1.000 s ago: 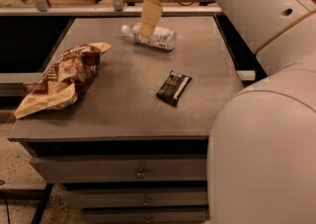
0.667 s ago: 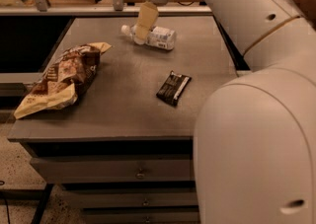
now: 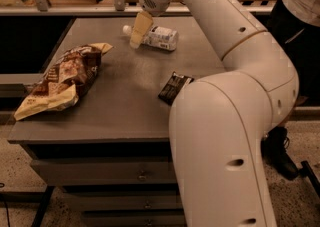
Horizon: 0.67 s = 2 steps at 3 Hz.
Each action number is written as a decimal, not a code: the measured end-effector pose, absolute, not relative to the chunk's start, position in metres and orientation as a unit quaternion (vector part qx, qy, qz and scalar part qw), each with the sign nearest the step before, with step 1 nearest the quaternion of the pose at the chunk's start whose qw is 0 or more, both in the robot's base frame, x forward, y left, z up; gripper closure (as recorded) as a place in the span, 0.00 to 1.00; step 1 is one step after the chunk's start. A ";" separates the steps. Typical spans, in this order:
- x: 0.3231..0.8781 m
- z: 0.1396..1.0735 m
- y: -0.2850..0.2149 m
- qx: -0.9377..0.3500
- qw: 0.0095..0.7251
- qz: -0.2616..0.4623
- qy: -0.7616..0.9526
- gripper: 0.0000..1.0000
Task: Move blue plastic bottle near brown chip bag
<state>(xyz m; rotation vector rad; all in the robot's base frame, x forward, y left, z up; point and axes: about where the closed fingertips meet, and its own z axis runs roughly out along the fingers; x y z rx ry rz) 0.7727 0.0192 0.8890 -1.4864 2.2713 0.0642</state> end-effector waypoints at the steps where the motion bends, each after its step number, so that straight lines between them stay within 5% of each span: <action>1: 0.790 0.877 0.023 -0.524 0.217 0.035 0.823 0.00; 2: 0.802 0.868 0.029 -0.517 0.223 0.048 0.825 0.00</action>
Offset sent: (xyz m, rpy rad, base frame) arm 0.0543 0.0079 -0.0151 0.0908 0.0256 -0.0404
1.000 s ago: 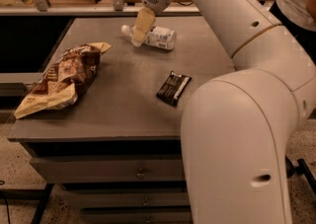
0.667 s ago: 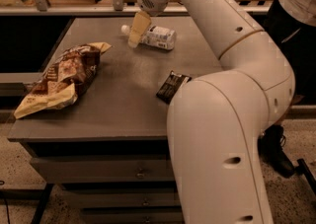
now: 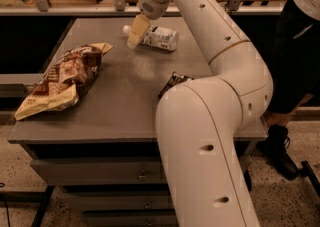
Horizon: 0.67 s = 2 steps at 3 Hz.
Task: Move blue plastic bottle near brown chip bag
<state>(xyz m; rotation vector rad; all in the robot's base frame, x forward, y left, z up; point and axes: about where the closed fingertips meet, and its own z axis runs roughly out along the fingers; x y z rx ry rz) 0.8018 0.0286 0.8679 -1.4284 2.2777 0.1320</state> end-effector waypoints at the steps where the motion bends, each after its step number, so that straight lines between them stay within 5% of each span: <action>1: 0.811 0.859 0.037 -0.518 0.223 0.047 0.825 0.00; 2: 0.818 0.846 0.043 -0.519 0.213 0.044 0.827 0.00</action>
Offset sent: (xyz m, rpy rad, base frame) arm 0.0378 0.0120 -0.0194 -0.0427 0.0411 -0.0046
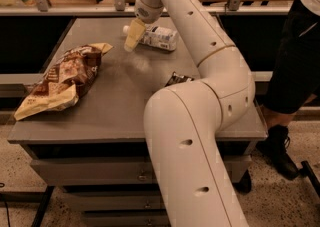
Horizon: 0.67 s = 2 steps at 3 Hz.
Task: Move blue plastic bottle near brown chip bag
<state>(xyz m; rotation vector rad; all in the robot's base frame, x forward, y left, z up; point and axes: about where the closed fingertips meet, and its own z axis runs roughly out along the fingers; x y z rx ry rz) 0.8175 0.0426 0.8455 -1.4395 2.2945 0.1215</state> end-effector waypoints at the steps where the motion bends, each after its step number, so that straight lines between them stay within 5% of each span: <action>1: 0.819 0.834 0.046 -0.524 0.196 0.034 0.828 0.17; 2: 0.818 0.830 0.049 -0.535 0.177 0.012 0.826 0.41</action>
Offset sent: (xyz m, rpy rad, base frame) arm 0.0057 0.0004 -0.0031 -0.1912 0.0657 0.0345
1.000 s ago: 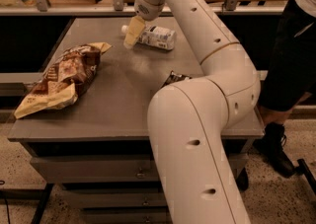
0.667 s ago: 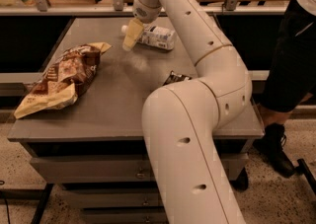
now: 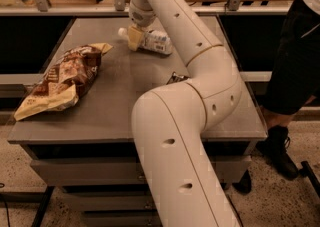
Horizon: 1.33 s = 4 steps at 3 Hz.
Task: Move blue plastic bottle near brown chip bag
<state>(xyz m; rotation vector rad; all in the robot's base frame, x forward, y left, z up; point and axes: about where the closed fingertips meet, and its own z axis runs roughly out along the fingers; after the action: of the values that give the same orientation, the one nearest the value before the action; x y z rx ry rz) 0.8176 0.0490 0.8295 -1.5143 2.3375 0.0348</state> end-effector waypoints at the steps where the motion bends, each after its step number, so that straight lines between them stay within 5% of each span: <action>1: 0.814 0.835 0.055 -0.552 0.168 -0.001 0.817 0.64; 2: 0.812 0.844 0.061 -0.565 0.175 -0.001 0.806 0.87; 3: 0.811 0.871 0.063 -0.565 0.205 0.010 0.799 1.00; 4: 0.804 0.913 0.058 -0.561 0.245 0.021 0.790 1.00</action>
Offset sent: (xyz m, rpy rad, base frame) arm -0.0028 0.0084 0.0447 -0.0550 0.0186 0.1080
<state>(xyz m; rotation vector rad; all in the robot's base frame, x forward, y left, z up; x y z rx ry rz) 0.8044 0.0583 0.9133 -1.5313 2.1574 0.0581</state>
